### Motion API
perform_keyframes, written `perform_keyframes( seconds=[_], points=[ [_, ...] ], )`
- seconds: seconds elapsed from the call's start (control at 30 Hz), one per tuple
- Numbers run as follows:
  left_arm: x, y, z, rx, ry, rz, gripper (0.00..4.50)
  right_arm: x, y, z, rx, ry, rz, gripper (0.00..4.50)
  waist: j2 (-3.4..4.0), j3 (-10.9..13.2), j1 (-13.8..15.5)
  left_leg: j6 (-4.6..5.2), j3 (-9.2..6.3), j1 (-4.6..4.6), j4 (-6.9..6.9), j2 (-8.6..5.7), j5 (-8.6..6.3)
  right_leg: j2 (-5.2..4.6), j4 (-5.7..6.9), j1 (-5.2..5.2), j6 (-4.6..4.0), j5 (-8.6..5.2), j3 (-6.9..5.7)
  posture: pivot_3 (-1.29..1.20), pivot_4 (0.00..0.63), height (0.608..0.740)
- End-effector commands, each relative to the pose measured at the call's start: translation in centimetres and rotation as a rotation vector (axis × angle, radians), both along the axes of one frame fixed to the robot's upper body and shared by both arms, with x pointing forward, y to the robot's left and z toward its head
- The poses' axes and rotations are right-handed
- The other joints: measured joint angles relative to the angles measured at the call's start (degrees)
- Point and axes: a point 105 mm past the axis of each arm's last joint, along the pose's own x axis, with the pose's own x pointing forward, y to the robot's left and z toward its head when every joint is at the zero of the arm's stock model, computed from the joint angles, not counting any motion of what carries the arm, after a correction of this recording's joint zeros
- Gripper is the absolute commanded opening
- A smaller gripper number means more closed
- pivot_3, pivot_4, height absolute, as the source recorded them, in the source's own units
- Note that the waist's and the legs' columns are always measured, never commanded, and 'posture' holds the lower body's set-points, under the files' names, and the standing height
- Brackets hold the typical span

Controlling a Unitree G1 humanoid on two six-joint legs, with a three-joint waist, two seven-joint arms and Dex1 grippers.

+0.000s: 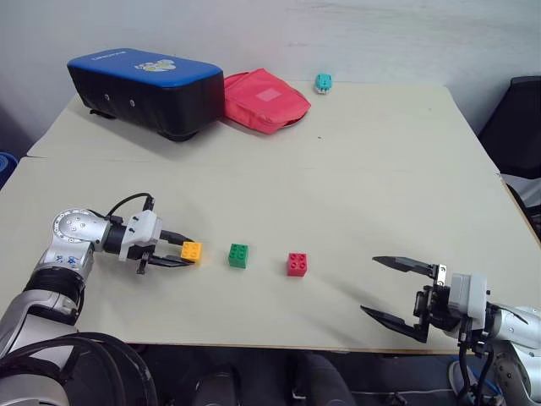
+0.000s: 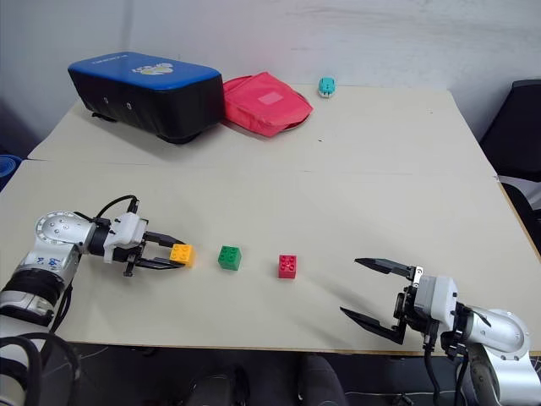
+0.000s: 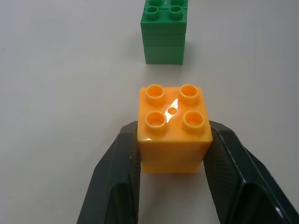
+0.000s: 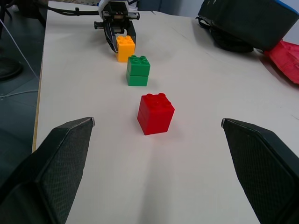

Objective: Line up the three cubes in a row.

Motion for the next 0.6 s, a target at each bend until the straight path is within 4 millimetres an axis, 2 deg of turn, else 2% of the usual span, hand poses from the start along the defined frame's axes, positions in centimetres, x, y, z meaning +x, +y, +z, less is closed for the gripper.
perform_keyframes(
  seconds=[0.03,0.23,0.37,0.47,0.6],
  points=[
    [-1.3,1.4,-0.8,0.085,0.101,-0.048,2.48,-0.1,0.3,1.0,-0.006,-0.044,0.021,4.5,0.0,0.0,0.0,0.0,-0.01,0.0,0.0,0.0,0.01,0.01,0.01,-0.01,0.0,0.0,0.0,0.0,0.15,0.74],
    [-1.3,2.3,-0.2,0.089,0.061,-0.024,4.27,0.3,0.5,1.0,-0.003,-0.043,0.036,4.5,0.0,0.0,-0.1,-0.01,-0.01,-0.03,-0.01,0.03,0.02,0.05,0.01,-0.05,0.0,0.0,0.0,0.0,0.15,0.74],
    [-1.6,3.6,0.7,0.084,0.034,0.021,4.27,0.5,0.5,1.0,0.004,-0.035,0.044,4.5,0.0,0.0,-0.1,-0.01,-0.01,-0.05,-0.01,0.03,0.02,0.04,0.01,-0.06,0.0,0.0,-0.01,0.0,0.15,0.74],
    [-2.3,5.4,1.6,0.052,0.049,0.104,4.27,0.5,0.2,0.9,-0.014,-0.015,0.057,4.5,0.01,0.0,-0.3,-0.01,0.0,-0.04,-0.02,0.05,0.01,0.04,0.01,-0.07,-0.01,0.0,0.01,0.0,0.15,0.74],
    [-3.3,7.9,3.4,-0.046,0.003,0.28,4.39,0.9,-1.2,0.8,-0.15,-0.001,0.017,4.5,0.06,0.0,-0.3,0.0,0.0,-0.05,-0.03,0.06,0.01,0.0,0.03,-0.09,-0.01,-0.01,0.01,0.0,0.15,0.74]
  ],
)
